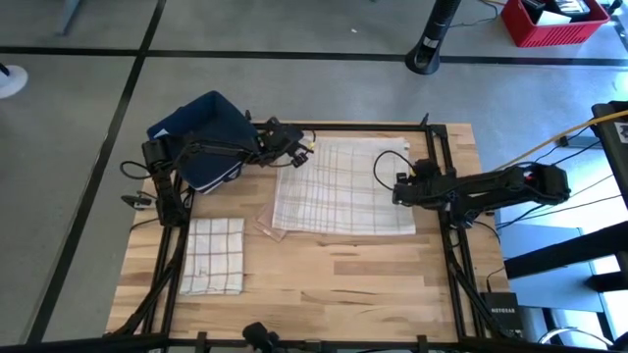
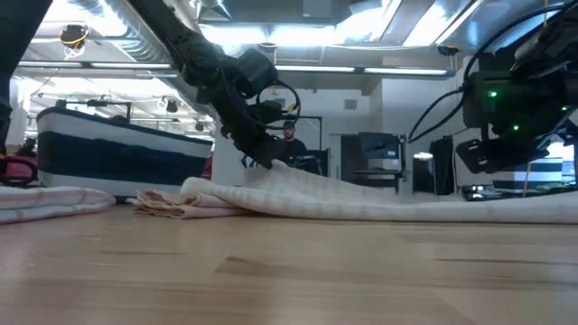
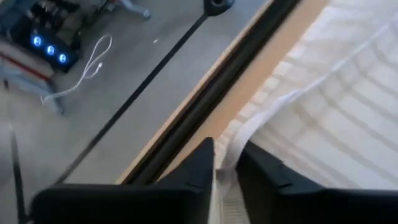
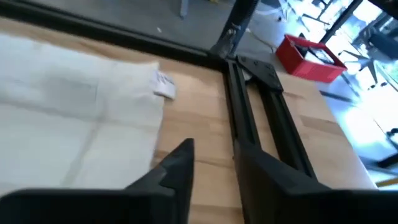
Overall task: Fold towel
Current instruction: Fold the right white patterned towel
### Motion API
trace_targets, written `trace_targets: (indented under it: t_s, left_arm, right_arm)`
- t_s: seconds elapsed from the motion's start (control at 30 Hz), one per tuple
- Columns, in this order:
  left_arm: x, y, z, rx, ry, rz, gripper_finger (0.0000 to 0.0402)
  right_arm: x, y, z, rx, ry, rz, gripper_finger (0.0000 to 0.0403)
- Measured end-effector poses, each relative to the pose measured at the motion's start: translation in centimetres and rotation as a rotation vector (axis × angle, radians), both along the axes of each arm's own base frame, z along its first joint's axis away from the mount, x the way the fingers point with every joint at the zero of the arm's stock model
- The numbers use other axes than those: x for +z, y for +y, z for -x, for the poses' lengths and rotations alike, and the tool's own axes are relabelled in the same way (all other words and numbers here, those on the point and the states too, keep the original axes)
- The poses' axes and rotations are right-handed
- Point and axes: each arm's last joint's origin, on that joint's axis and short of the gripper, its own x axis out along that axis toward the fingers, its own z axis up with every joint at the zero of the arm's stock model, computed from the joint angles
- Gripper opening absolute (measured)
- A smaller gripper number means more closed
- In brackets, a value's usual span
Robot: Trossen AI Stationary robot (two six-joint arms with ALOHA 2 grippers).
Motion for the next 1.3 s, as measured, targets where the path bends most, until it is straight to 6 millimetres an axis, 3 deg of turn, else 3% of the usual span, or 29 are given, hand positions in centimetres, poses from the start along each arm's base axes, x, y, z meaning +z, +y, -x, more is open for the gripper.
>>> trace_targets:
  t_s: [0.17, 0.27, 0.53, 0.63, 0.83, 1.0, 1.13, 1.3]
  left_arm:
    - [0.1, -0.4, 0.4, -0.005, 0.093, 0.05, 0.0136]
    - [1.5, -1.5, 0.8, -0.012, 0.174, 0.11, 0.0163]
    - [5.6, -4.9, 3.0, 0.016, 0.213, 0.159, 0.0172]
    - [6.0, -6.9, 4.0, -0.055, 0.245, 0.299, 0.0167]
    - [3.4, -12.6, 5.2, -0.277, 0.326, 0.682, 0.0157]
    - [0.5, -16.4, 5.5, -0.37, 0.324, 0.745, 0.0147]
    - [-1.4, -17.6, 5.7, -0.404, 0.244, 0.698, 0.0143]
    - [-3.2, -17.6, 7.4, -0.289, 0.299, 0.669, 0.0143]
  right_arm:
    - [0.0, -0.1, 0.0, 0.008, 0.017, -0.089, 0.016]
    - [0.6, -0.1, -0.6, 0.051, 0.032, -0.171, 0.0172]
    - [2.4, -0.3, -2.4, 0.202, 0.087, -0.271, 0.0173]
    - [2.7, -0.2, -3.1, 0.255, 0.057, -0.319, 0.0173]
    - [2.6, 1.7, -5.9, 0.692, -0.064, -0.463, 0.0172]
    - [2.6, 4.2, -7.6, 1.007, -0.166, -0.48, 0.0172]
    - [1.5, 5.3, -8.1, 1.083, -0.161, -0.454, 0.0172]
    - [-0.6, 5.8, -8.1, 1.072, -0.043, -0.514, 0.0172]
